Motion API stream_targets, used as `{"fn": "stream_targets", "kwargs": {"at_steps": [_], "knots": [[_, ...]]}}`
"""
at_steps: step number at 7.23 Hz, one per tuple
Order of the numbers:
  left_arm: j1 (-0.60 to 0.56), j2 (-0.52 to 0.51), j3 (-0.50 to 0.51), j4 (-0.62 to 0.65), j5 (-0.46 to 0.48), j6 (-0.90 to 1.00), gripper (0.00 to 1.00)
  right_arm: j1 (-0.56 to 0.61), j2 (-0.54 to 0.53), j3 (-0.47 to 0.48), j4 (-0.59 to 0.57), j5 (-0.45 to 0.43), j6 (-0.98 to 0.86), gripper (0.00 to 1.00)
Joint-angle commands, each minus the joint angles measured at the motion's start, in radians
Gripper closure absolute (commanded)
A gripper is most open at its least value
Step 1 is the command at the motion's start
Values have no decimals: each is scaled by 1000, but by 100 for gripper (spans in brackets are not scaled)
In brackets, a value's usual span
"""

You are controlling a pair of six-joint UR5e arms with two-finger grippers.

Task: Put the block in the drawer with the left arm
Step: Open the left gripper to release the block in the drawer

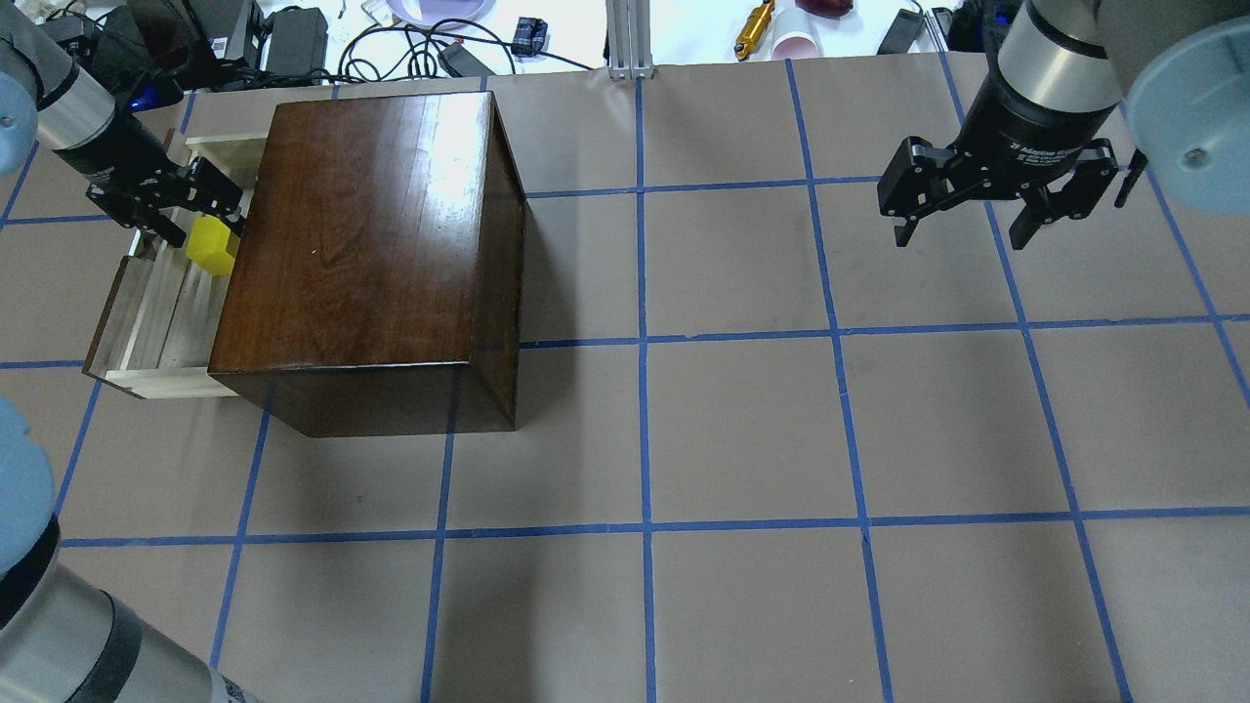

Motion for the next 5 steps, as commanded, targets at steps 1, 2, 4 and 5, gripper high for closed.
{"fn": "stream_targets", "kwargs": {"at_steps": [1,2,4,5], "knots": [[2,32,14,-37,7,-6,0,0,0,0,0,0,0,0],[2,46,31,-47,26,-8,0,0,0,0,0,0,0,0],[-15,75,85,-92,66,-72,0,0,0,0,0,0,0,0],[-41,92,123,-125,68,-96,0,-1,0,1,0,0,0,0]]}}
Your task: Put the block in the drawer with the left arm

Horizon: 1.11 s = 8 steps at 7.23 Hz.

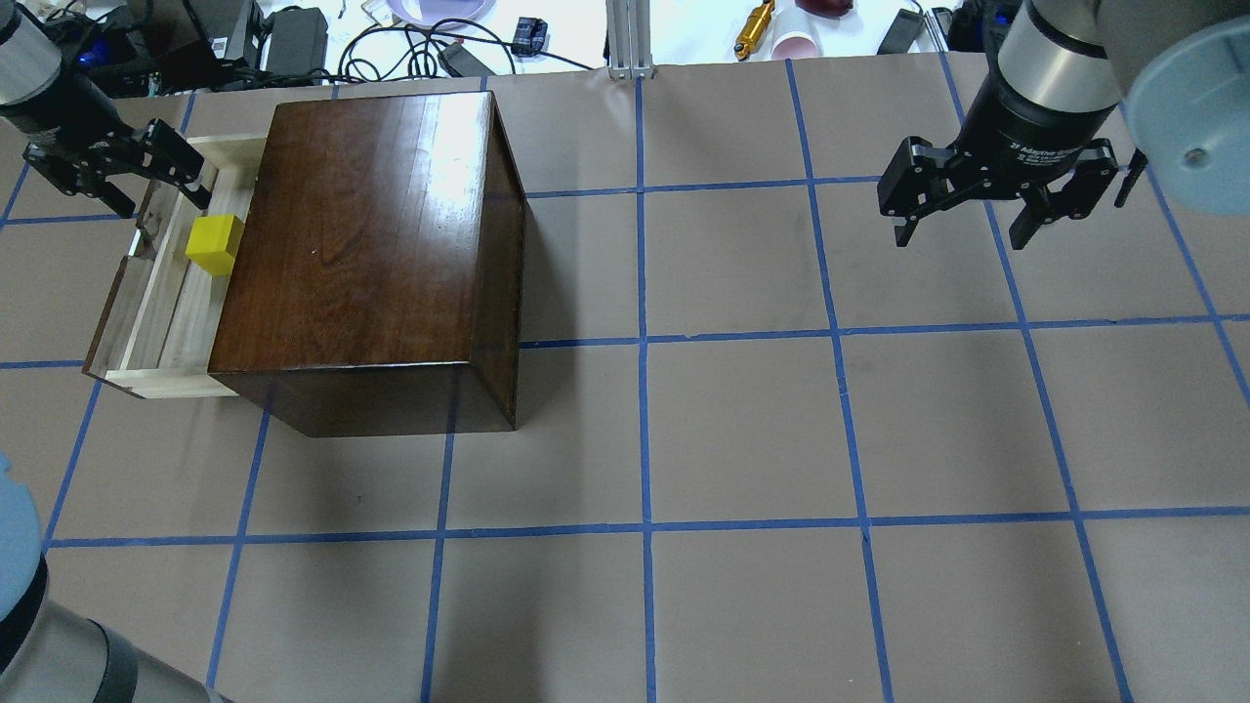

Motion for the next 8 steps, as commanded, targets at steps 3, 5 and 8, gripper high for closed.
{"fn": "stream_targets", "kwargs": {"at_steps": [3,5,8], "knots": [[-227,91,68,-63,17,-366,0,0,0,1,0,0,0,0],[-330,115,40,-67,37,-411,0,-1,0,-1,0,2,0,0],[-345,126,32,-52,59,-422,0,0,0,-1,0,0,0,0]]}}
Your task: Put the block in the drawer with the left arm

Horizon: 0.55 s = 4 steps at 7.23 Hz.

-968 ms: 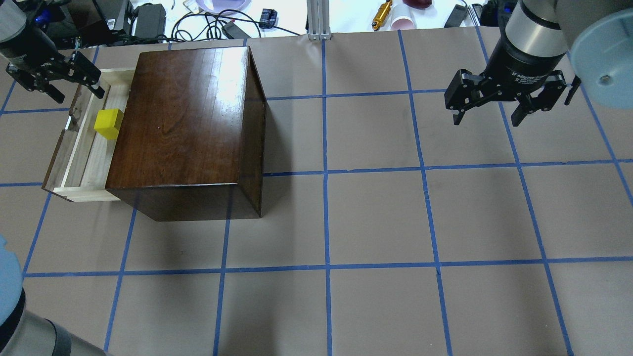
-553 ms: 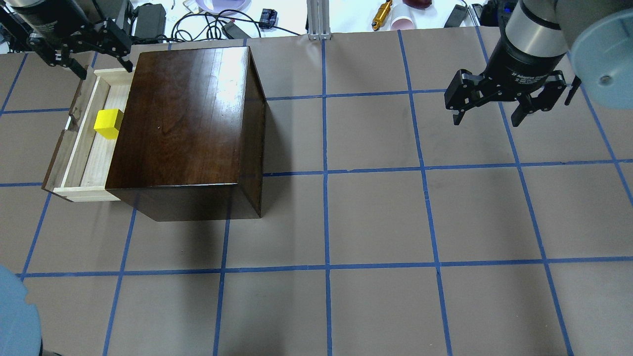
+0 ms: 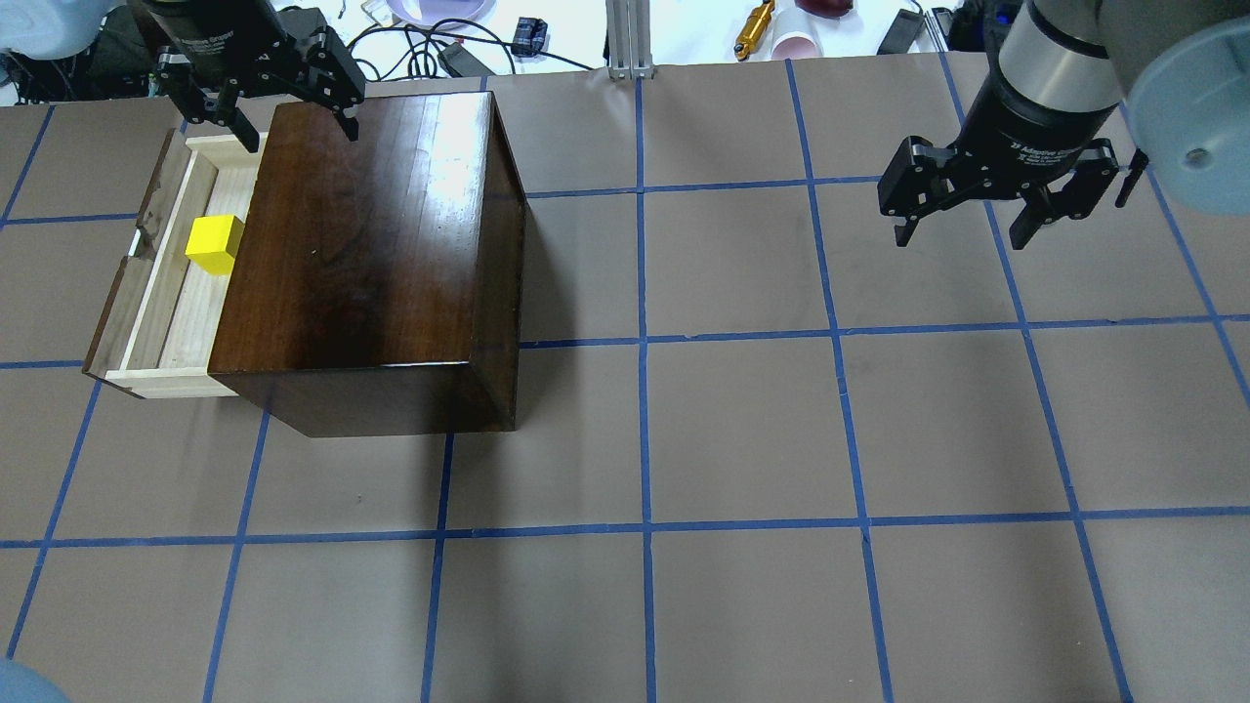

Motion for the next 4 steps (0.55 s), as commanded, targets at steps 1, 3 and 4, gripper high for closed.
{"fn": "stream_targets", "kwargs": {"at_steps": [1,3,4], "knots": [[-18,20,-23,3,3,-12,0,-1,0,1,0,-1,0,0],[-55,68,-100,6,3,-55,0,1,0,0,0,-1,0,0],[-55,81,-144,6,1,-55,0,1,0,1,0,-1,0,0]]}}
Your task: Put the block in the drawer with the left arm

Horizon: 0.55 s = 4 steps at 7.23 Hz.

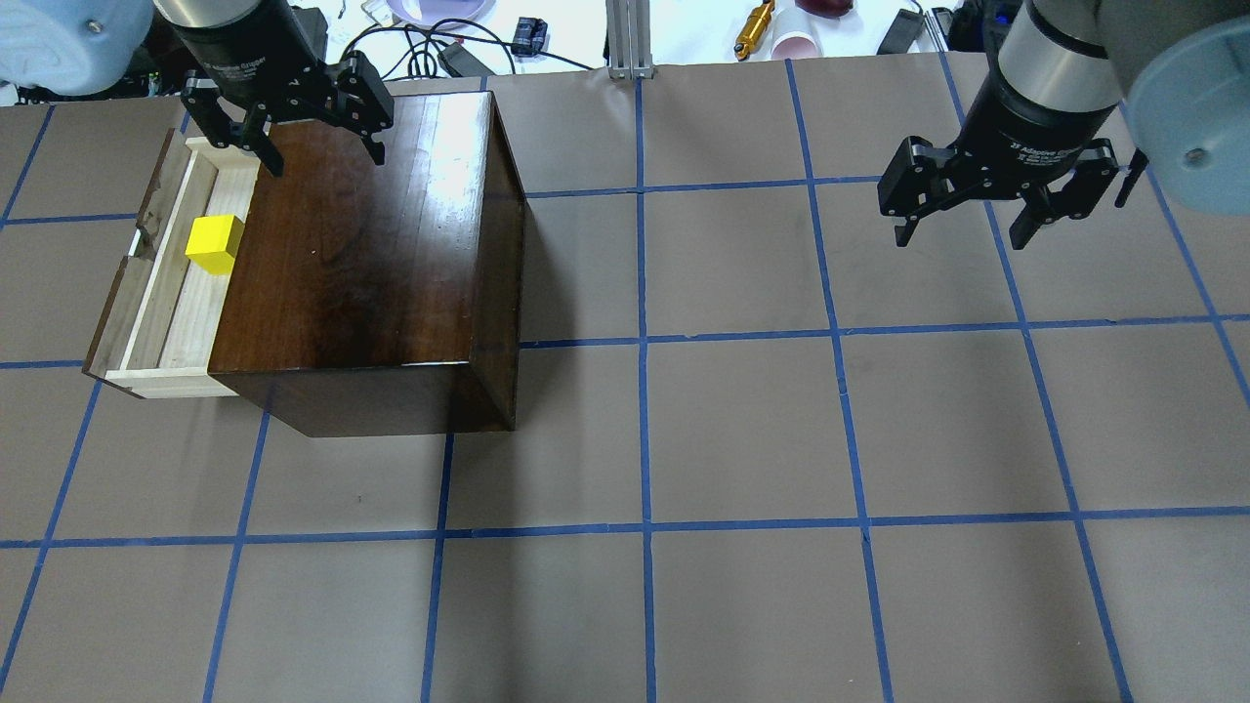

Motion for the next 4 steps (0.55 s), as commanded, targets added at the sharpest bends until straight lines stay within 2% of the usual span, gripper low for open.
{"fn": "stream_targets", "kwargs": {"at_steps": [1,4], "knots": [[-12,50,-95,1,-7,-8,0,0,0,0,0,0,0,0],[3,119,-173,-10,-2,8,0,0,0,0,0,0,0,0]]}}
